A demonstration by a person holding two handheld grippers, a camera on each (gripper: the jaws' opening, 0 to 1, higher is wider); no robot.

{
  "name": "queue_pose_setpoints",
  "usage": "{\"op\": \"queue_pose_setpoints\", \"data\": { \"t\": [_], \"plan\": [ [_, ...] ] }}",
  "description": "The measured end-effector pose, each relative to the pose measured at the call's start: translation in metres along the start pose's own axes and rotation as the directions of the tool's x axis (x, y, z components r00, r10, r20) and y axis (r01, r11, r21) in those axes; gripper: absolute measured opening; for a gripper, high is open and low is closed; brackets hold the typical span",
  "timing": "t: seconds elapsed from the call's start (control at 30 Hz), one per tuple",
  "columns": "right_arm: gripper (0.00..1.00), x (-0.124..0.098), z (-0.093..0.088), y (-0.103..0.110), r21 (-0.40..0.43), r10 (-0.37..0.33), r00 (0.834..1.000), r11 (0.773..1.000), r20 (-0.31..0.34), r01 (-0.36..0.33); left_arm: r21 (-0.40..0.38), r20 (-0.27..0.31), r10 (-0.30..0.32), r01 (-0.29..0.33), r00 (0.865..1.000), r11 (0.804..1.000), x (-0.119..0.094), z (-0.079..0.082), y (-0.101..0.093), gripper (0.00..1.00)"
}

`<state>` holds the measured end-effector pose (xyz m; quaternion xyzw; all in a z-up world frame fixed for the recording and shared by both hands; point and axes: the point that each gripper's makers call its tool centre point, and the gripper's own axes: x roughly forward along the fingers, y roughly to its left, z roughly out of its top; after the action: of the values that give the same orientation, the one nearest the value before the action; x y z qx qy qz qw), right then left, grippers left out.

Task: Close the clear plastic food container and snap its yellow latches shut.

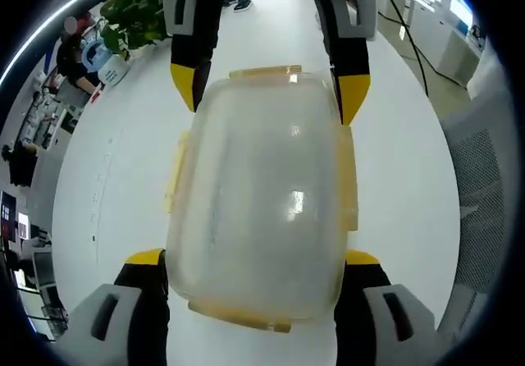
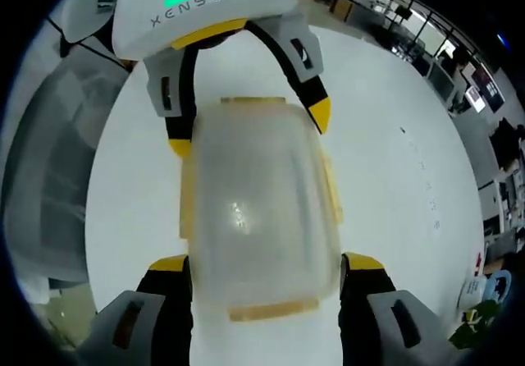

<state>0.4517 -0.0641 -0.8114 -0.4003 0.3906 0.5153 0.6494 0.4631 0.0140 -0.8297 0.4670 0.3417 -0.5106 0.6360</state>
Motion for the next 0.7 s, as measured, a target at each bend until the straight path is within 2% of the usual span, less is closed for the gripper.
{"op": "queue_pose_setpoints", "data": {
  "t": [0.2,0.7],
  "plan": [
    [0.73,0.004,0.011,0.005,-0.009,0.004,1.0,1.0,-0.011,-0.004,-0.008,-0.003,0.003,-0.003,1.0,1.0,-0.006,-0.013,-0.004,0.85],
    [0.74,0.019,0.051,0.021,-0.028,0.015,1.0,1.0,-0.001,-0.015,-0.024,-0.023,0.01,-0.011,1.0,1.0,-0.022,-0.054,-0.013,0.85]
  ]
}}
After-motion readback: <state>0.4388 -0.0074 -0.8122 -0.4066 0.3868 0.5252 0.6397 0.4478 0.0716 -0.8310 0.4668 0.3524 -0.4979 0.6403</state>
